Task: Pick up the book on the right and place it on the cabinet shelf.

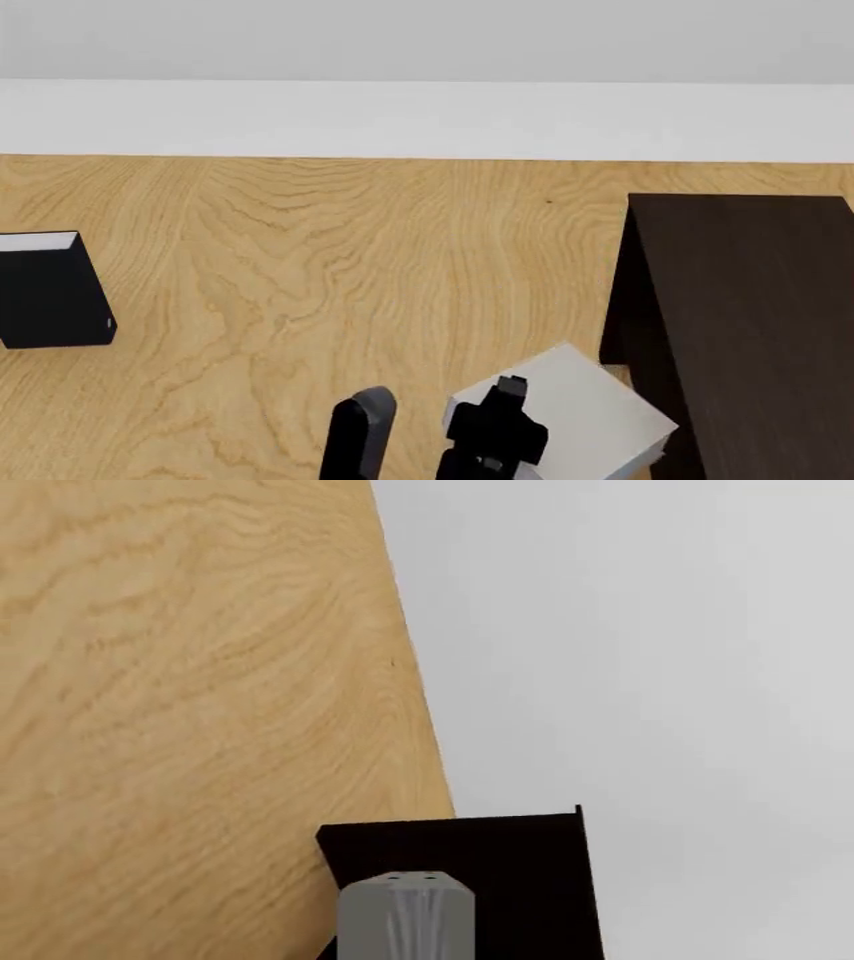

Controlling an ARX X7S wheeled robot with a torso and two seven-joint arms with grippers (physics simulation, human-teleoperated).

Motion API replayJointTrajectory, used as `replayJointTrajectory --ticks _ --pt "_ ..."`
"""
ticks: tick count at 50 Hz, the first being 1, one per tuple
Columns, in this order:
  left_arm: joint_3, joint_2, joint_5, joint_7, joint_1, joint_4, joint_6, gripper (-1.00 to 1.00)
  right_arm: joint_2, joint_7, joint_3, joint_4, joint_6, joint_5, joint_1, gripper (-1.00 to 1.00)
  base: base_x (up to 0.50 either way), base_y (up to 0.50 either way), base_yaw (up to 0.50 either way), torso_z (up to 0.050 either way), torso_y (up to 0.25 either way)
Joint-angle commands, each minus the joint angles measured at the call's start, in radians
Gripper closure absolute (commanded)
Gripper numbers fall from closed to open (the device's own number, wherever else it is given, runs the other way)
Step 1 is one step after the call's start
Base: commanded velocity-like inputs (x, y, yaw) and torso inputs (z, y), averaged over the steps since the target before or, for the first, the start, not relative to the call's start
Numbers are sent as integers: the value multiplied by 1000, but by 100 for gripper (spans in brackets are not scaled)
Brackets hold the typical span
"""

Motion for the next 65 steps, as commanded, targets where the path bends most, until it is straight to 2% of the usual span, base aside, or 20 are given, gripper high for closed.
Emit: replayJointTrajectory --ticks 1,65 --pt "-2 2 -1 3 1 3 8 -100 11 24 -1 28 13 -87 -17 100 0 0 0 0 0" --pt "14 -17 -17 -18 -6 0 13 -100 27 32 -14 245 -26 -134 -68 100 0 0 0 0 1"
